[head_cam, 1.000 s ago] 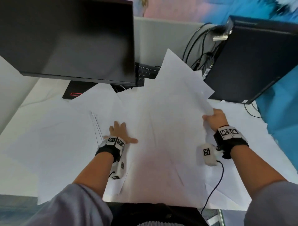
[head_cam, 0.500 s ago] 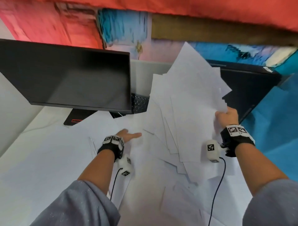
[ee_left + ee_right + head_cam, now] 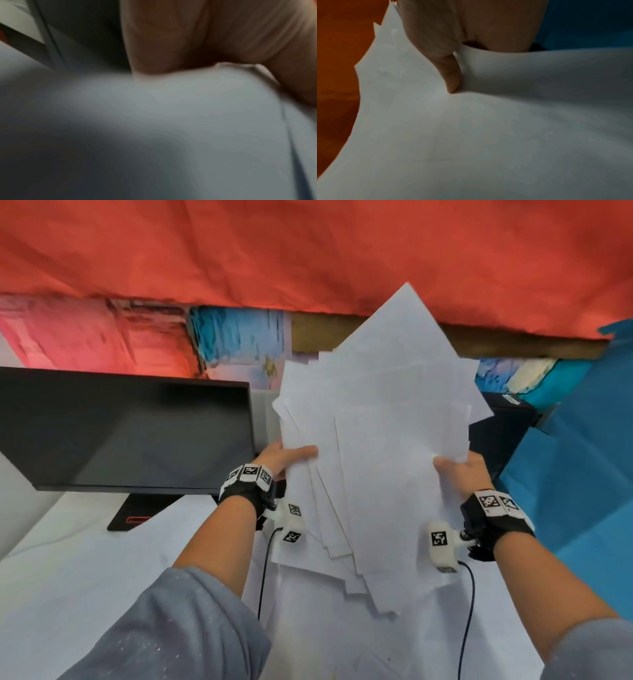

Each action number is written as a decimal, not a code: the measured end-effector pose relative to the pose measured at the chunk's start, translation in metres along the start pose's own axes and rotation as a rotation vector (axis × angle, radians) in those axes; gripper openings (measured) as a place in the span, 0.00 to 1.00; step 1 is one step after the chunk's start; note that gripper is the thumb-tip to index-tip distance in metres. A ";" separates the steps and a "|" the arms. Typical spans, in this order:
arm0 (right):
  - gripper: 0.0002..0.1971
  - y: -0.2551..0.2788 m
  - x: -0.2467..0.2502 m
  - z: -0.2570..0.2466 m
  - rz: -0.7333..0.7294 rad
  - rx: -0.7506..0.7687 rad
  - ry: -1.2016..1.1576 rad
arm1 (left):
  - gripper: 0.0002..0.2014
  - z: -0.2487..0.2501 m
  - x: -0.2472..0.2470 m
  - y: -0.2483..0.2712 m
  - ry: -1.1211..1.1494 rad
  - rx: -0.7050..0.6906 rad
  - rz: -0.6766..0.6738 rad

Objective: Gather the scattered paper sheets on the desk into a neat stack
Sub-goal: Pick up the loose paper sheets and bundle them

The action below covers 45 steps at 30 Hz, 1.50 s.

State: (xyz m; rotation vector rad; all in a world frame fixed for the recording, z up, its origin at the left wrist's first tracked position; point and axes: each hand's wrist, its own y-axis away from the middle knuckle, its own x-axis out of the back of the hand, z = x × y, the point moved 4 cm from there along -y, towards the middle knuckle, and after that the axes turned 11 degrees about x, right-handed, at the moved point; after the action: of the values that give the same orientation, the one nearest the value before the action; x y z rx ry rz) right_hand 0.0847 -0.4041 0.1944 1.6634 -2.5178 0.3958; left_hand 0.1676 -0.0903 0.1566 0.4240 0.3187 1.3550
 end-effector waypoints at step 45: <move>0.12 0.032 -0.060 0.057 0.054 -0.232 -0.177 | 0.14 -0.072 -0.004 0.017 0.051 -0.229 0.216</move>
State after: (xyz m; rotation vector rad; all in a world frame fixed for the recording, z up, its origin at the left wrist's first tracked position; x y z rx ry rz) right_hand 0.0830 -0.3543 0.1211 1.6085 -2.6161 -0.0417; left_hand 0.1196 -0.0834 0.1013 0.2373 0.1602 1.5952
